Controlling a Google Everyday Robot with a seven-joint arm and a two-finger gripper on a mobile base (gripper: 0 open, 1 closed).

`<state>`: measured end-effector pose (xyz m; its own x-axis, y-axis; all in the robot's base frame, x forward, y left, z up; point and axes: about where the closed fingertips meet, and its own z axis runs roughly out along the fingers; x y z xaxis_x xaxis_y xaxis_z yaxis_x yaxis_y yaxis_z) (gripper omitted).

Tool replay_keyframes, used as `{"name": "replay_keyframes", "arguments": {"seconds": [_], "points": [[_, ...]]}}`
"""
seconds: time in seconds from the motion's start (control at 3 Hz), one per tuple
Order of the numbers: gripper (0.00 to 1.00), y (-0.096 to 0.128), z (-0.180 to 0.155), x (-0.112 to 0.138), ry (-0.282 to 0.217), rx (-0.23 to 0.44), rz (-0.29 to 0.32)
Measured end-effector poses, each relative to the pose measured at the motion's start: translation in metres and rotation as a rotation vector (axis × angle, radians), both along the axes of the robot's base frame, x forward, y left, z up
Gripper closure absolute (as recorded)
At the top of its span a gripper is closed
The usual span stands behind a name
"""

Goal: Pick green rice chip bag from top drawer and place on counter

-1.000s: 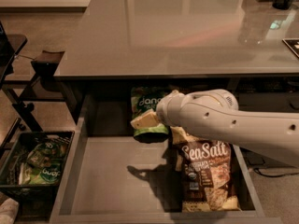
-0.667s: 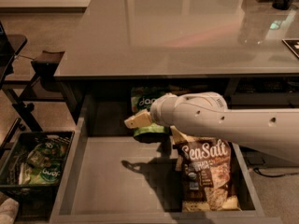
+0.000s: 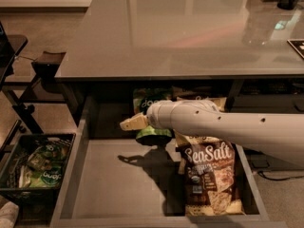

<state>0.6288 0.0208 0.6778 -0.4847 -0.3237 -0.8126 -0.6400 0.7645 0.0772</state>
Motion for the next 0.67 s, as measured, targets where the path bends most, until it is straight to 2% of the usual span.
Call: {"name": "replay_keyframes", "arguments": {"seconds": [0.67], "points": [[0.0,-0.025,-0.01,0.016,-0.036,-0.069,-0.029]]}}
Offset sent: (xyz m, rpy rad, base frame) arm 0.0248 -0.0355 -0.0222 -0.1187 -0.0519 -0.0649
